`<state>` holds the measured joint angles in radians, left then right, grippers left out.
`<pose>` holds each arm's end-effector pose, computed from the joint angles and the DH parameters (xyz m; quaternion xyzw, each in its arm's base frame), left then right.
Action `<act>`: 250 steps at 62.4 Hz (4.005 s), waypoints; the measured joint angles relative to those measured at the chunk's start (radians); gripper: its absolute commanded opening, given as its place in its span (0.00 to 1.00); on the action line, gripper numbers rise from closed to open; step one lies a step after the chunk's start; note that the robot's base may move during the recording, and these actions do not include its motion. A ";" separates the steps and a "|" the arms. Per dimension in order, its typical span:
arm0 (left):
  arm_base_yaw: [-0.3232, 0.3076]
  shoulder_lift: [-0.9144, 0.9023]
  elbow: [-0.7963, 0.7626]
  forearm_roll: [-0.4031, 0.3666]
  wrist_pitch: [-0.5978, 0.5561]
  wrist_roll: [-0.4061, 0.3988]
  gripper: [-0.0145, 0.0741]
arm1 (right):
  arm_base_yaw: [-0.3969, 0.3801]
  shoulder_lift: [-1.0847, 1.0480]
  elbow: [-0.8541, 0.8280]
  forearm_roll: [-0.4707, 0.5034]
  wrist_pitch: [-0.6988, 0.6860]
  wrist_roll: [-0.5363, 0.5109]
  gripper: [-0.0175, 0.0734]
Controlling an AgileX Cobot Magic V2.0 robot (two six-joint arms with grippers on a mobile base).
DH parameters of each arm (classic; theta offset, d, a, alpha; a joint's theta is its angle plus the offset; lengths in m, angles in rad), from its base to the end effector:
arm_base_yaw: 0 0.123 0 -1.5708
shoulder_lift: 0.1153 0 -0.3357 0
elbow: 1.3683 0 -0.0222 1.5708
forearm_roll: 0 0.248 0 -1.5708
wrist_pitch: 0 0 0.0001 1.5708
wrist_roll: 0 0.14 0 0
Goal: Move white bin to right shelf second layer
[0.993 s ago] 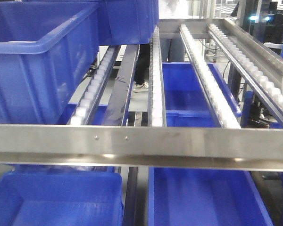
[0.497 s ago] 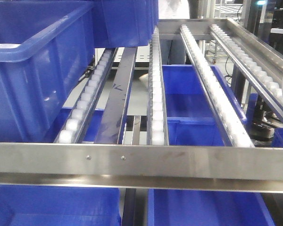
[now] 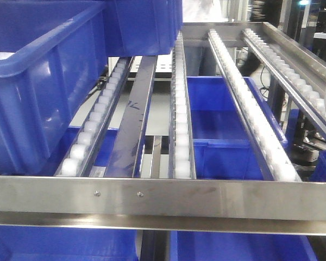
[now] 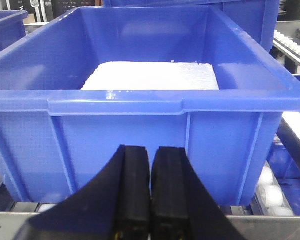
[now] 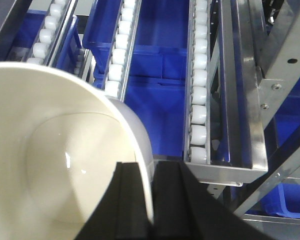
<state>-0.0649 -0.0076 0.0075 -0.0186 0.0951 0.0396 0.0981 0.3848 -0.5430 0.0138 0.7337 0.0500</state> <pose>0.0512 -0.0036 0.2016 0.0311 0.7092 -0.0161 0.7042 0.0637 0.0076 0.3000 -0.0186 0.8568 0.0447 0.5133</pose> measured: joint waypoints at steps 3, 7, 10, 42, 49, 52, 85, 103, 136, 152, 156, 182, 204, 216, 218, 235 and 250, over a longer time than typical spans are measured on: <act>0.000 0.000 0.000 0.000 0.000 0.000 0.26 | 0.000 0.000 0.000 0.000 0.000 0.000 0.25; 0.000 0.000 0.000 0.000 0.000 0.000 0.26 | 0.000 0.000 0.000 0.000 0.000 0.000 0.25; 0.000 0.000 0.000 0.000 0.000 0.000 0.26 | 0.000 0.000 0.000 0.000 0.000 0.000 0.25; 0.000 0.000 0.000 0.000 0.000 0.000 0.26 | 0.000 0.000 0.000 0.000 -0.018 0.000 0.25; 0.000 0.000 0.000 0.000 0.000 0.000 0.26 | 0.000 0.000 0.003 0.000 -0.020 0.000 0.25; 0.000 0.000 0.000 0.000 0.000 0.000 0.26 | 0.000 0.000 0.005 0.000 -0.020 0.000 0.25; 0.000 0.000 0.000 0.000 0.000 0.000 0.26 | 0.098 0.495 -0.105 -0.345 -0.155 0.467 0.25; 0.000 0.000 0.000 0.000 0.000 0.000 0.26 | 0.311 0.876 -0.313 -0.530 -0.222 0.803 0.25; 0.000 0.000 0.000 0.000 0.000 0.000 0.26 | 0.335 1.138 -0.355 -0.585 -0.360 0.915 0.26; 0.000 0.000 0.000 0.000 0.000 0.000 0.26 | 0.335 1.131 -0.355 -0.585 -0.371 0.918 0.57; 0.000 0.000 0.000 0.000 0.000 0.000 0.26 | 0.335 1.105 -0.356 -0.585 -0.381 0.918 0.60; 0.000 0.000 0.000 0.000 0.000 0.000 0.26 | 0.265 0.792 -0.303 -0.417 -0.281 0.525 0.46; 0.000 0.000 0.000 0.000 0.000 0.000 0.26 | 0.054 0.401 0.059 -0.112 -0.475 0.170 0.25; 0.000 0.000 0.000 0.000 0.000 0.000 0.26 | 0.038 0.186 0.263 0.045 -0.653 0.145 0.25; 0.000 0.000 0.000 0.000 0.000 0.000 0.26 | 0.038 0.153 0.286 0.053 -0.665 0.145 0.25; 0.000 0.000 0.000 0.000 0.000 0.000 0.26 | 0.038 0.038 0.351 0.065 -0.671 0.143 0.25; 0.000 0.000 0.000 0.000 0.000 0.000 0.26 | 0.038 0.036 0.351 0.067 -0.665 0.138 0.25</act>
<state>-0.0649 -0.0076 0.0075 -0.0186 0.0951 0.0396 0.1359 0.4205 -0.1916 0.0804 0.0688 0.1883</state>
